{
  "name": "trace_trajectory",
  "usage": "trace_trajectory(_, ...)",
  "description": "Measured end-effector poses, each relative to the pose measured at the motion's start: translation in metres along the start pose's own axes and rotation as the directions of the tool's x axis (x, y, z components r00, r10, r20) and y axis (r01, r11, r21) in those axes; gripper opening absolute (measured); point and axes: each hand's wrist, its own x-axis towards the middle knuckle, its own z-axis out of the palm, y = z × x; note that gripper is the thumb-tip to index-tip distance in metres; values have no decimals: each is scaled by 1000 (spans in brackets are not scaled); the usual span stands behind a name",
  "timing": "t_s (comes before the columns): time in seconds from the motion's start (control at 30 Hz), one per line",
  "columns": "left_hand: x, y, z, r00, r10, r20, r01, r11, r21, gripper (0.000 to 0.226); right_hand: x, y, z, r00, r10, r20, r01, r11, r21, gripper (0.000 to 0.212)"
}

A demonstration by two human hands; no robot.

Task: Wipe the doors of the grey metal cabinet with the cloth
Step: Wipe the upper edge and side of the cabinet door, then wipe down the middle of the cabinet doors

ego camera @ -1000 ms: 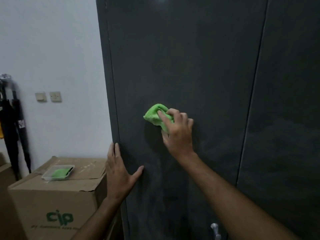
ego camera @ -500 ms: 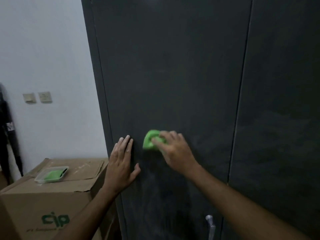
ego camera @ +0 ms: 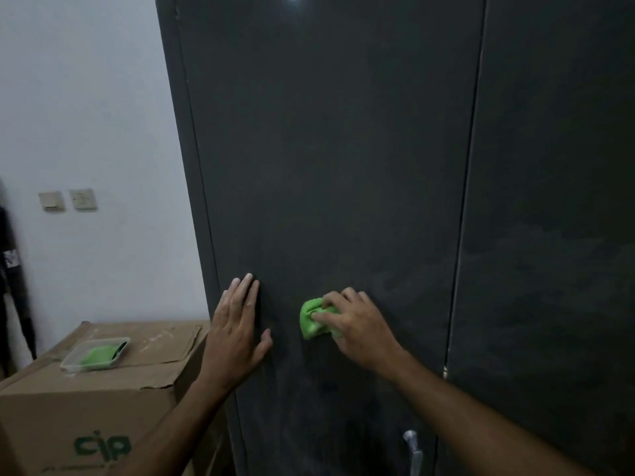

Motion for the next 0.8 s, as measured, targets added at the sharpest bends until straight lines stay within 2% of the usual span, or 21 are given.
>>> trace_trajectory(0.07, -1, 7, -1, 999, -33, -3, 33, 999, -28, 87, -1, 1, -5, 993, 121, -3, -120, 991, 66, 41)
trace_trajectory(0.13, 0, 19, -3, 998, -68, -14, 67, 995, -81, 85, -1, -5, -12, 964, 267, 7, -259, 926, 276, 47)
trace_trajectory(0.17, 0, 26, -5, 997, -74, -22, 71, 991, -109, 83, -2, -8, -17, 935, 353, 40, -333, 830, 448, 48)
trace_trajectory(0.2, 1, 33, -8, 997, -70, -26, 66, 987, -145, 79, -2, -10, -21, 891, 445, 88, -402, 685, 607, 46)
trace_trajectory(0.27, 2, 49, -14, 998, -62, -2, 59, 958, -280, 66, -3, -12, -29, 802, 563, 202, -476, 397, 784, 39)
trace_trajectory(0.33, 6, 68, -22, 992, -97, 82, 125, 856, -502, 50, -7, -12, -31, 775, 589, 231, -474, 298, 829, 33)
trace_trajectory(0.4, 12, 89, -31, 961, -165, 220, 273, 661, -699, 41, -11, -15, -35, 750, 594, 291, -479, 185, 858, 27)
trace_trajectory(0.47, 22, 109, -40, 898, -227, 378, 440, 412, -798, 39, -13, -19, -39, 713, 608, 349, -485, 69, 872, 21)
trace_trajectory(0.53, 29, 120, -44, 838, -262, 479, 536, 226, -813, 37, -16, -22, -42, 681, 612, 401, -481, -39, 876, 18)
trace_trajectory(0.6, 36, 124, -44, 798, -285, 531, 583, 144, -800, 28, -19, -22, -45, 656, 605, 452, -463, -151, 874, 18)
trace_trajectory(0.67, 41, 126, -42, 776, -291, 560, 613, 134, -779, 14, -23, -20, -49, 618, 608, 498, -457, -238, 857, 22)
trace_trajectory(0.8, 45, 127, -37, 710, -321, 627, 678, 68, -732, 29, -27, -16, -59, 505, 609, 612, -415, -451, 790, 26)
